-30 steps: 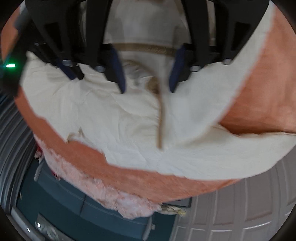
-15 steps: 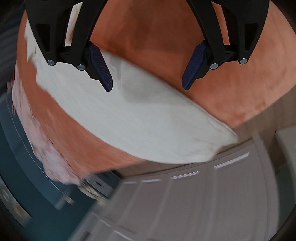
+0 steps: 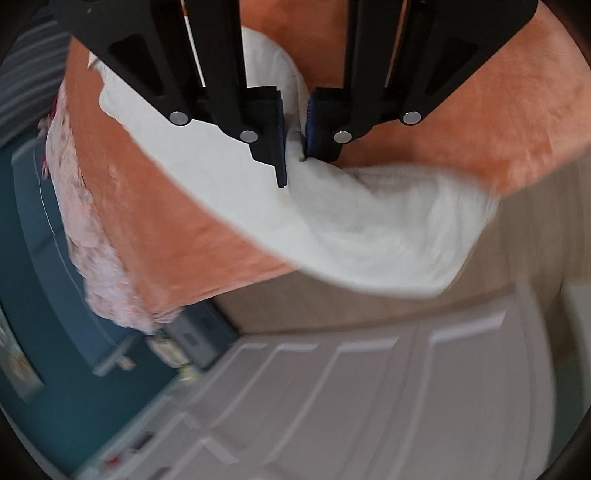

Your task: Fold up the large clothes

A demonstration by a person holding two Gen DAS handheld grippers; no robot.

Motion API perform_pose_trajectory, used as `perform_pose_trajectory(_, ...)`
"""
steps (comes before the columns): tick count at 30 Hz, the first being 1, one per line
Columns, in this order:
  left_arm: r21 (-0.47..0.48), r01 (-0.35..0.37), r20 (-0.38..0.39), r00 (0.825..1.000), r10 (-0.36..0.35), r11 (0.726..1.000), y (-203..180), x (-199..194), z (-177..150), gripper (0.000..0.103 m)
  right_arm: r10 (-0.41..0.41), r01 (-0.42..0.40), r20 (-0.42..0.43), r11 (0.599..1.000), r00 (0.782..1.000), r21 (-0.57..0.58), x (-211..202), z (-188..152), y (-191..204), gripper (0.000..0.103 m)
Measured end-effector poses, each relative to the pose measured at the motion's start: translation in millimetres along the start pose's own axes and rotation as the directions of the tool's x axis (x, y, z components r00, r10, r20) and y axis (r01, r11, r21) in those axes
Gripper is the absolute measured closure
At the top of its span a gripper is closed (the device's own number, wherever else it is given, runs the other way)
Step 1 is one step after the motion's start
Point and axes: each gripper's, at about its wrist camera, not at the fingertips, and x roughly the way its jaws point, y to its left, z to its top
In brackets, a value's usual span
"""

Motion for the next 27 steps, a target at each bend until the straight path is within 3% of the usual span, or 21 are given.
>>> perform_pose_trajectory(2,0.082,0.035,0.035,0.999,-0.038,0.996,-31.4,-18.7,3.3,0.096,0.002,-0.002,0.000,1.000,1.000,0.001,0.0,0.1,-0.2,0.085)
perform_pose_trajectory(5,0.229,0.113,0.061,0.990,-0.130,0.967,-96.4,-53.5,-0.9,0.096,0.005,-0.005,0.001,1.000,1.000,0.005,-0.8,0.3,-0.1,0.085)
perform_pose_trajectory(9,0.430,0.226,0.041,0.962,-0.270,0.874,-196.7,-99.7,-30.2,0.096,0.007,-0.007,0.002,1.000,1.000,0.008,-1.8,1.2,0.0,0.085)
perform_pose_trajectory(13,0.554,0.339,-0.057,0.927,-0.372,0.760,-277.9,-126.3,-82.7,0.096,0.023,-0.023,0.006,0.999,1.000,0.023,-3.6,3.2,-2.4,0.085)
perform_pose_trajectory(15,0.597,0.384,-0.119,0.911,-0.395,0.705,-313.2,-130.1,-116.4,0.096,0.037,-0.037,0.007,0.999,0.999,0.034,-4.8,3.7,-5.0,0.085)
perform_pose_trajectory(18,0.638,0.425,-0.216,0.899,-0.380,0.643,-352.9,-123.0,-173.6,0.096,0.077,-0.078,0.013,0.995,0.997,0.068,-10.0,6.9,-11.6,0.085)
perform_pose_trajectory(22,0.635,0.461,-0.327,0.888,-0.324,0.620,-379.1,-93.6,-239.9,0.094,0.166,-0.170,0.040,0.972,0.985,0.163,-30.4,7.2,-32.8,0.082)
perform_pose_trajectory(24,0.622,0.481,-0.386,0.875,-0.293,0.618,-380.0,-76.6,-266.3,0.081,0.192,-0.198,0.050,0.960,0.980,0.199,-47.0,1.2,-48.3,0.078)
perform_pose_trajectory(26,0.594,0.510,-0.427,0.855,-0.293,0.622,-375.5,-69.6,-283.1,0.042,0.216,-0.220,0.044,0.948,0.975,0.231,-58.9,-5.5,-63.9,0.070)
perform_pose_trajectory(27,0.575,0.521,-0.425,0.849,-0.314,0.630,-367.8,-72.3,-288.7,0.038,0.227,-0.230,0.041,0.941,0.973,0.249,-64.1,-9.0,-72.3,0.068)
